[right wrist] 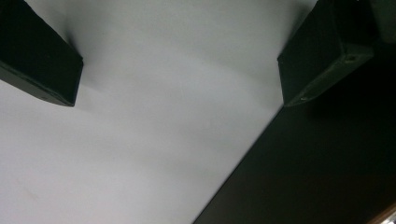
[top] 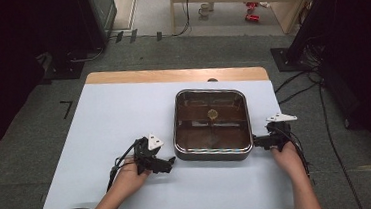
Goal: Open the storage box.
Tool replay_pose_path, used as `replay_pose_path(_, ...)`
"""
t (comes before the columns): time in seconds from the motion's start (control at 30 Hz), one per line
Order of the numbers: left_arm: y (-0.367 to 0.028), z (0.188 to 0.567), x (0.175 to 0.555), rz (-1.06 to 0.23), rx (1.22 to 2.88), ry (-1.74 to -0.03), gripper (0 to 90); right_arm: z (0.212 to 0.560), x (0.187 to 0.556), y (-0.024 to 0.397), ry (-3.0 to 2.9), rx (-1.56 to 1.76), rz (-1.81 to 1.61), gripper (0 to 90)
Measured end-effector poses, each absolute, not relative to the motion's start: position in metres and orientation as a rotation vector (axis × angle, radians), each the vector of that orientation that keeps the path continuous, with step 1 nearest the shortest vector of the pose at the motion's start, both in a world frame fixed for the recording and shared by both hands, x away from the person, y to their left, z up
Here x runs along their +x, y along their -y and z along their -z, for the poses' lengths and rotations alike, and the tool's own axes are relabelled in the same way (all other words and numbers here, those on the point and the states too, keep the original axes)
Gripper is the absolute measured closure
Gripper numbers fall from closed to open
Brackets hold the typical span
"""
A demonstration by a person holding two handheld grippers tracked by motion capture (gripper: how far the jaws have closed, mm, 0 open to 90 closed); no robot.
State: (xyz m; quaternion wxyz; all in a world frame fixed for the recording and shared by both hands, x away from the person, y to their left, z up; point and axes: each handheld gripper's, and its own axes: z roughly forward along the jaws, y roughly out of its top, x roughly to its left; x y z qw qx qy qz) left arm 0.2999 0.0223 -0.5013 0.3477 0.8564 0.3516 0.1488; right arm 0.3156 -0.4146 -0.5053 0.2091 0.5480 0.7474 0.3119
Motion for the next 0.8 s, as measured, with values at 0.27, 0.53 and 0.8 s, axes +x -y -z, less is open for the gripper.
replay_pose_path(0.27, -0.022, 0.5012, 0.2996, -0.389, 2.221, -0.914, 0.0, 0.5053, 0.3156, 0.4145, -2.079, 1.524, -0.867, 0.0)
replay_pose_path(0.53, -0.0201, 0.4984, 0.3016, -0.376, 2.253, -0.927, 0.0, 0.5052, 0.3155, 0.4144, -2.079, 1.526, -0.867, 0.0)
replay_pose_path(0.8, -0.0198, 0.4924, 0.306, -0.319, 2.344, -0.881, 0.0, 0.5053, 0.3156, 0.4146, -2.079, 1.523, -0.867, 0.0)
